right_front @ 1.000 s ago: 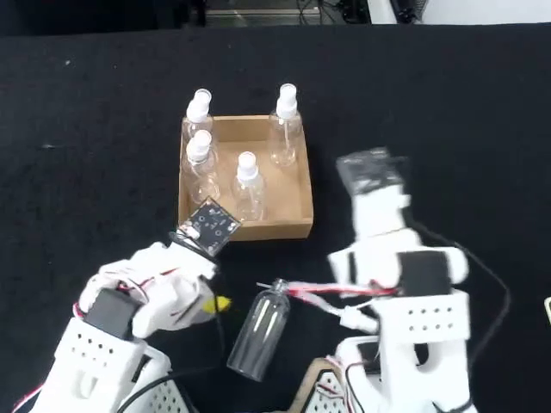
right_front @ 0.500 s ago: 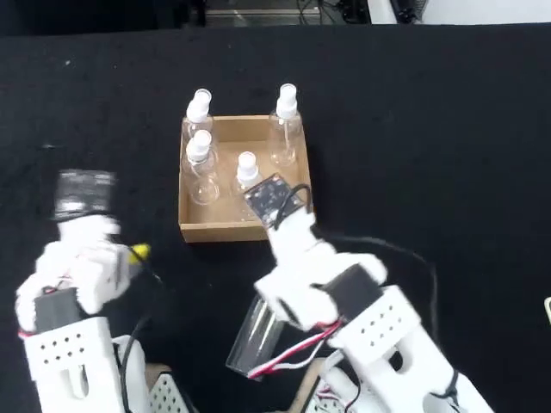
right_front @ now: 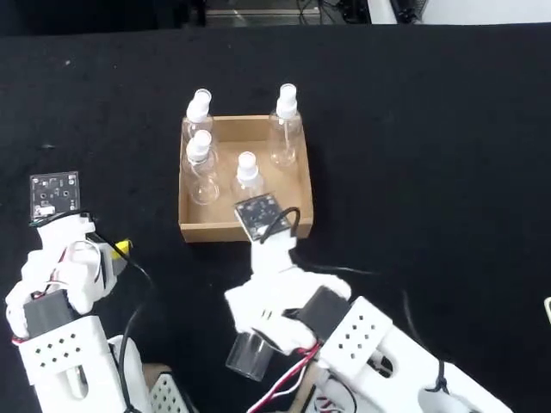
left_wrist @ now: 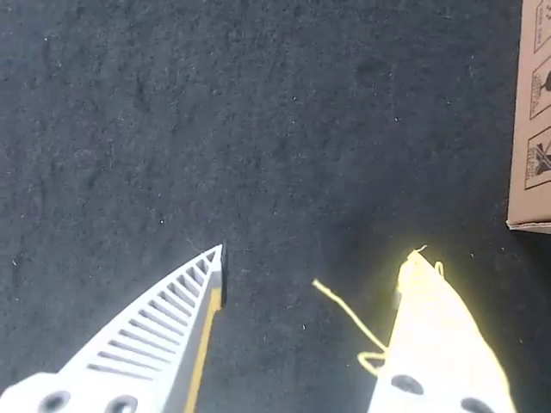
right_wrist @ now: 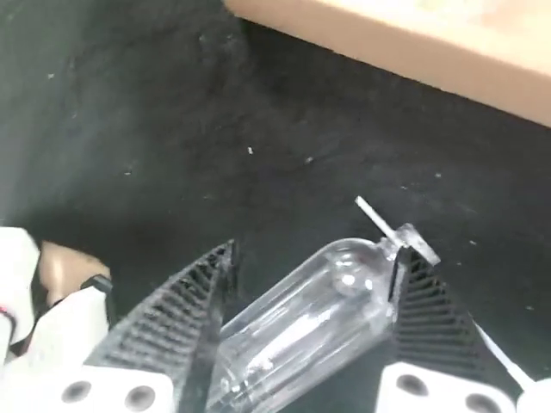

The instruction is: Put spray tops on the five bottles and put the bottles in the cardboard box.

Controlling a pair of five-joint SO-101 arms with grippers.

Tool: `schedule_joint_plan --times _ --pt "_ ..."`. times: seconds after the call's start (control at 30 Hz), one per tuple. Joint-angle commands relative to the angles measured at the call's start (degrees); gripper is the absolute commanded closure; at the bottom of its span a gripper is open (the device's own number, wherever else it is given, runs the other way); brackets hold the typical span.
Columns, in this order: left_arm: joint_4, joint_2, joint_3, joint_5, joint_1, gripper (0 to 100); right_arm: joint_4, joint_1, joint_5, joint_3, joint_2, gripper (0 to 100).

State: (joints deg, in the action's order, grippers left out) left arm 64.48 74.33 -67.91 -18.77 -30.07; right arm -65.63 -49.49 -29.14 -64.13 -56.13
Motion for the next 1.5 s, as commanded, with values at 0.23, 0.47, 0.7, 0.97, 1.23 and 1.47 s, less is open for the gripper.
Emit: schedule_joint_plan --times 0.23,0.47,0.7,0.97,1.23,1.47 --pt "-4.48 0.62 0.92 0.62 -0.13 70 -2.99 3.25 -1.76 7.08 1.8 73.6" --pt "-4.4 0.62 0.92 0.62 -0.13 70 -17.14 2.37 -10.81 25.45 23.25 73.6" --pt "-4.4 0.62 0.92 0.44 -0.48 70 -28.31 -1.05 -12.48 38.29 38.9 73.5" --pt "-4.48 0.62 0.92 0.53 -0.48 70 -31.56 -1.32 -11.69 36.35 43.21 60.9" --pt "-4.48 0.62 0.92 0.62 -0.13 70 -23.03 -1.41 -9.23 31.69 43.12 63.8" --pt "-4.48 0.62 0.92 0.62 -0.4 70 -20.13 -4.84 -12.66 31.43 43.65 65.5"
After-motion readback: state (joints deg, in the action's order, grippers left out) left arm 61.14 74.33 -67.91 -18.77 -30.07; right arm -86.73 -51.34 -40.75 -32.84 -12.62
